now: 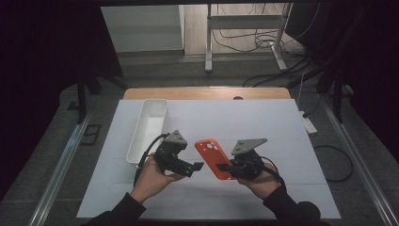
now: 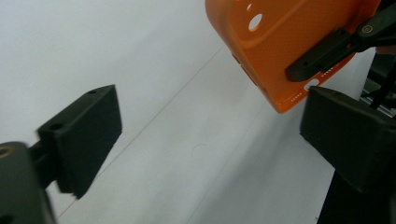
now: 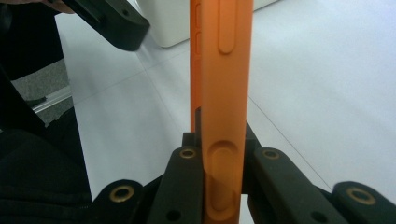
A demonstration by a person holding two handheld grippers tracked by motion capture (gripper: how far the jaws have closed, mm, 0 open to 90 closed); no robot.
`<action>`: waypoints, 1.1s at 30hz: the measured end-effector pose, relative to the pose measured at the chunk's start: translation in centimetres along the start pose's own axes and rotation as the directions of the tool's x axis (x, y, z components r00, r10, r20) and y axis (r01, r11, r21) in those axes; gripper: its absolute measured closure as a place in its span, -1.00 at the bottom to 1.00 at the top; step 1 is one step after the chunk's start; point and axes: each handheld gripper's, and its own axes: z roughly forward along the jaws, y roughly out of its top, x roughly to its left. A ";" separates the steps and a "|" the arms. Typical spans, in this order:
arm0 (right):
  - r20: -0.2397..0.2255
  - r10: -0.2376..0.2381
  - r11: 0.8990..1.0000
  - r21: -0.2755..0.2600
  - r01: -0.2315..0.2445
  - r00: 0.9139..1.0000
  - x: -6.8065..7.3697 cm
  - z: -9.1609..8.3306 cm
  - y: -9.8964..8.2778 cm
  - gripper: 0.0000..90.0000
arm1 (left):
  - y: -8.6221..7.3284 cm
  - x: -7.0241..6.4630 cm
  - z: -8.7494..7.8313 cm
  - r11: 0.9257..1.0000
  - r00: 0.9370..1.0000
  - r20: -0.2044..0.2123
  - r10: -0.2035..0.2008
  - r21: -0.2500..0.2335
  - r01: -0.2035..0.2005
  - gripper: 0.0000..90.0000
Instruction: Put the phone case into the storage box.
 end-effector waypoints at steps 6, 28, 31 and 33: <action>0.001 -0.012 1.000 0.010 0.012 1.000 0.3 0.3 0.1 0.89 | -0.1 -0.1 0.2 1.000 0.999 0.053 -0.004 0.014 0.003 -0.37; -0.001 -0.035 0.999 0.024 0.035 0.999 0.9 0.8 0.1 0.89 | -0.4 0.7 0.2 0.995 0.975 0.198 -0.101 0.028 0.097 0.88; 0.001 -0.033 0.999 0.033 0.033 0.999 0.9 0.9 0.1 0.89 | -0.5 0.8 0.2 0.991 0.970 0.205 -0.131 0.021 0.129 0.96; 0.002 -0.032 0.999 0.037 0.032 0.999 0.9 1.0 0.1 0.89 | -0.5 0.9 0.2 0.988 0.965 0.212 -0.153 0.019 0.153 0.97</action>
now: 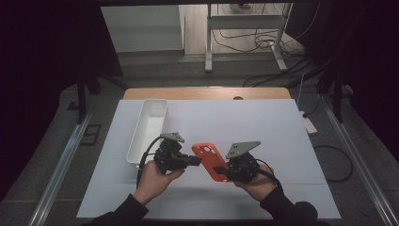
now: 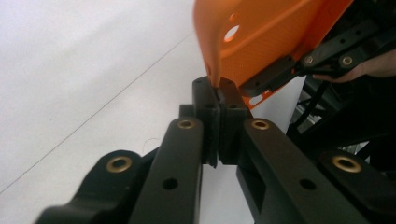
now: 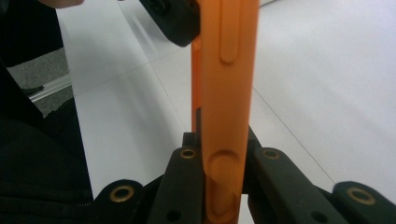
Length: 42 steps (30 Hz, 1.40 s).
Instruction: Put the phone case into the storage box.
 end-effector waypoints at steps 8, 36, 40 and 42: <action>0.019 -0.018 1.000 0.007 0.018 1.000 0.2 0.3 0.0 0.81 | -0.2 0.4 0.0 0.996 0.996 0.035 -0.082 -0.031 0.083 0.98; 0.039 0.098 0.995 0.024 -0.099 0.994 -0.4 0.7 -0.4 -0.81 | 0.1 0.5 -0.1 0.996 0.992 -0.089 -0.091 -0.011 0.090 0.98; 0.044 0.078 0.997 0.025 -0.079 0.996 -0.4 0.5 -0.6 -0.98 | 0.2 0.7 -0.4 0.996 0.991 -0.097 -0.089 -0.012 0.088 0.98; 0.050 0.059 0.998 0.025 -0.060 0.997 -0.4 0.4 -0.7 -1.00 | 0.3 0.7 -0.6 0.996 0.991 -0.103 -0.084 0.000 0.084 0.98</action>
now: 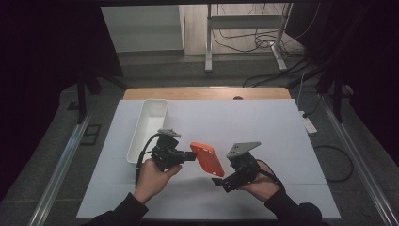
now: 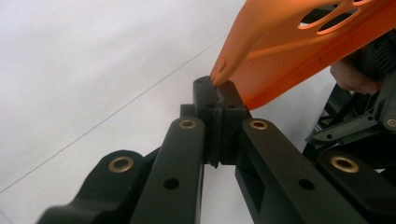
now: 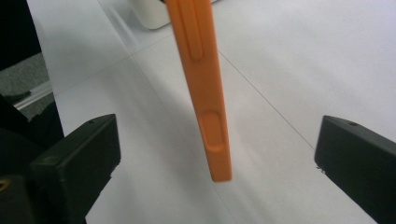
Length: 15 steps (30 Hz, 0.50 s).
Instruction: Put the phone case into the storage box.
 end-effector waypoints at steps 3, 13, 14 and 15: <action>0.011 -0.001 1.000 -0.007 0.001 1.000 0.0 -0.3 -0.2 -1.00 | 0.1 0.1 -0.1 1.000 1.000 -0.009 0.005 0.000 -0.005 0.98; 0.039 0.001 1.000 -0.002 -0.001 0.999 -0.6 -1.2 -1.0 -1.00 | 0.4 0.7 -0.9 1.000 1.000 -0.026 0.002 -0.004 -0.002 0.98; 0.044 0.005 1.000 0.001 -0.005 0.999 -0.5 -1.3 -1.1 -1.00 | 0.5 0.8 -1.0 1.000 1.000 -0.028 0.005 -0.004 -0.005 0.98; 0.047 0.002 1.000 0.005 -0.003 0.999 -0.6 -1.4 -1.2 -1.00 | 0.5 0.8 -1.0 1.000 1.000 -0.029 0.004 -0.003 -0.004 0.98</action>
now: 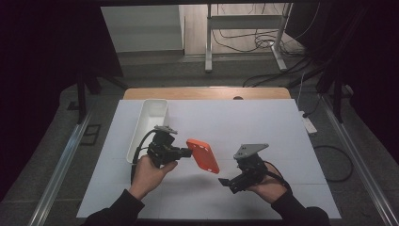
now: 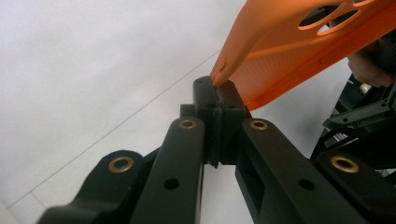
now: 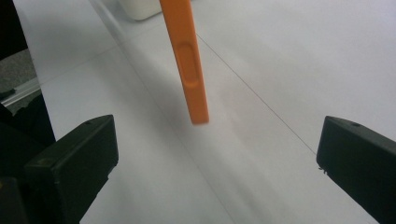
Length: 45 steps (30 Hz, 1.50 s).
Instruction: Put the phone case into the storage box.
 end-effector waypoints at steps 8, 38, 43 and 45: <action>0.018 0.004 1.000 0.001 -0.004 1.000 -0.3 -0.8 -0.7 -1.00 | 0.5 0.5 -0.5 1.000 1.000 -0.008 -0.002 0.002 0.002 0.98; 0.107 0.084 0.996 -0.035 -0.081 0.991 -1.7 -4.8 -4.3 -1.00 | 3.1 2.0 -3.4 0.999 0.997 -0.079 -0.002 0.037 0.004 0.97; 0.119 0.102 0.994 -0.043 -0.098 0.988 -1.8 -5.3 -4.8 -1.00 | 3.5 2.2 -3.8 0.999 0.996 -0.091 0.001 0.034 0.002 0.98; 0.127 0.113 0.993 -0.049 -0.108 0.985 -1.9 -5.6 -5.0 -1.00 | 3.7 2.4 -4.1 0.999 0.996 -0.094 -0.002 0.032 0.005 0.98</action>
